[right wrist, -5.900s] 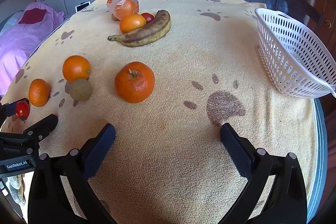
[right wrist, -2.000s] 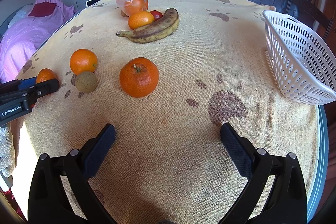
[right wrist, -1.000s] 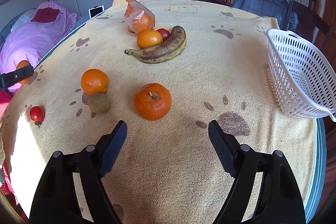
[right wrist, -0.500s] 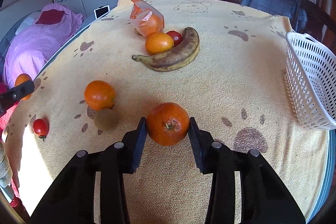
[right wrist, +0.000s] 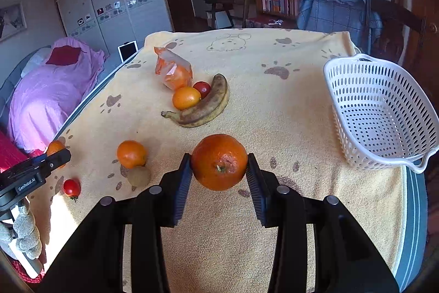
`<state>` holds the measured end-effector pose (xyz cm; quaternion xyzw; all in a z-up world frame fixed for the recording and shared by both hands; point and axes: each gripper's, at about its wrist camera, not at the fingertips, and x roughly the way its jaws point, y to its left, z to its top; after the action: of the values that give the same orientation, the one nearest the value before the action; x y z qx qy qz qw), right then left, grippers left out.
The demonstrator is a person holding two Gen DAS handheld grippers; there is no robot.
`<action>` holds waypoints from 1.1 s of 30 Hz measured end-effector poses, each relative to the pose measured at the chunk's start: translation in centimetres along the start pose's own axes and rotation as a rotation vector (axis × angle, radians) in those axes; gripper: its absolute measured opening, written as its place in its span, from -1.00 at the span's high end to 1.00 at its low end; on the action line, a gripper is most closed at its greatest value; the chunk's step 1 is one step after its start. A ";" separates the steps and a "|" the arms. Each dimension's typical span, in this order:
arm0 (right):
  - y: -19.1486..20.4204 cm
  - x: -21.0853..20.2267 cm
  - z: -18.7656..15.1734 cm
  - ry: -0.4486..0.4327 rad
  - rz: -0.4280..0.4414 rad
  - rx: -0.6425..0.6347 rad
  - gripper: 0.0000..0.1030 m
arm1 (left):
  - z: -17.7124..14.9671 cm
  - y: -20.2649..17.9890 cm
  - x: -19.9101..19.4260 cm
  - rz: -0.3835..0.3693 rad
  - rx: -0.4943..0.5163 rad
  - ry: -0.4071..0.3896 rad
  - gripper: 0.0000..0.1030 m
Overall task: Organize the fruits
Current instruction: 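Carry both oranges into the white basket and open both tools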
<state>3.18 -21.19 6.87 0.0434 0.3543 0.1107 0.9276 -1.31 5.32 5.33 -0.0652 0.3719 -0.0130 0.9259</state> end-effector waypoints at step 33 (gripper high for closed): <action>-14.6 -5.9 1.1 -0.288 -0.359 0.273 0.15 | 0.4 -8.7 0.6 -0.007 0.145 0.010 0.22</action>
<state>2.18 -36.80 9.20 0.1200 0.2324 -0.1118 0.9587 -0.39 -3.27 6.39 0.0010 0.3744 -0.0438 0.9262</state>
